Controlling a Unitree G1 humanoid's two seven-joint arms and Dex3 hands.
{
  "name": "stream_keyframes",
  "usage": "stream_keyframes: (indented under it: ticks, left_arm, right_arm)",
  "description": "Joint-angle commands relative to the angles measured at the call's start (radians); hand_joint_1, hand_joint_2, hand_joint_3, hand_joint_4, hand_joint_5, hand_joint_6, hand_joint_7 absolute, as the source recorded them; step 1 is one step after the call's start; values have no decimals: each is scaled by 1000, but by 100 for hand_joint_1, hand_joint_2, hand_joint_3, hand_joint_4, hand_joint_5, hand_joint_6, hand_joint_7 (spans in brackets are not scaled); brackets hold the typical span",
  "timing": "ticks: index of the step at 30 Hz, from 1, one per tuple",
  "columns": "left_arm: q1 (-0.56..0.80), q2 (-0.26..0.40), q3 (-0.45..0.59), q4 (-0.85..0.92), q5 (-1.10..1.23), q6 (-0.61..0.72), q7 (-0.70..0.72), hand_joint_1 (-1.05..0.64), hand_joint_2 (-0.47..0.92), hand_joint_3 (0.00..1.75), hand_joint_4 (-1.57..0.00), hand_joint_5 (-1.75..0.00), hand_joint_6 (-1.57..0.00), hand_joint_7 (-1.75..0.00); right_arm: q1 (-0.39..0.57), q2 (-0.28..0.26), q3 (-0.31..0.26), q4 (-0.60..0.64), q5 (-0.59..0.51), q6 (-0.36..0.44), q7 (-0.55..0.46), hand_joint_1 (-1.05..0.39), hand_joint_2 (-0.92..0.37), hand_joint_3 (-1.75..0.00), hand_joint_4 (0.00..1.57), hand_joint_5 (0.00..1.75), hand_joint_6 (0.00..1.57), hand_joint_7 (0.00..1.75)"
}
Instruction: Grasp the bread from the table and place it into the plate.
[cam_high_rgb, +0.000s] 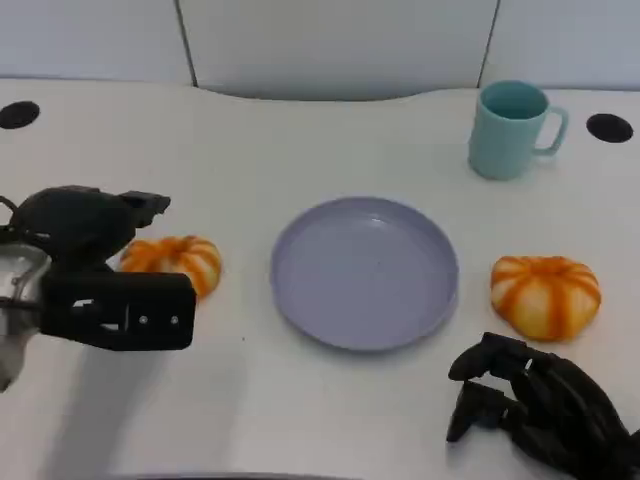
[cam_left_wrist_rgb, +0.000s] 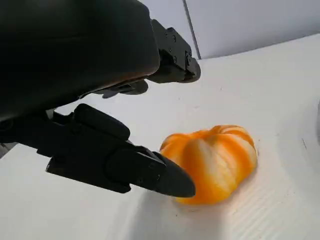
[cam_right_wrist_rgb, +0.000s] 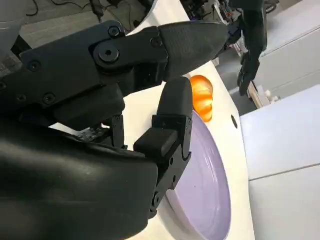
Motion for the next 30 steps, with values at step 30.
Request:
stream_keyframes:
  ticks: [30]
  left_arm:
    - [-304,-168,-199,592,-37,-31,90,-64,85,0,-18,-11,-21,-2]
  right_arm:
    - [75,-11,24,-28,-29,20,-45,-53,-92,-23,63,147,69,103]
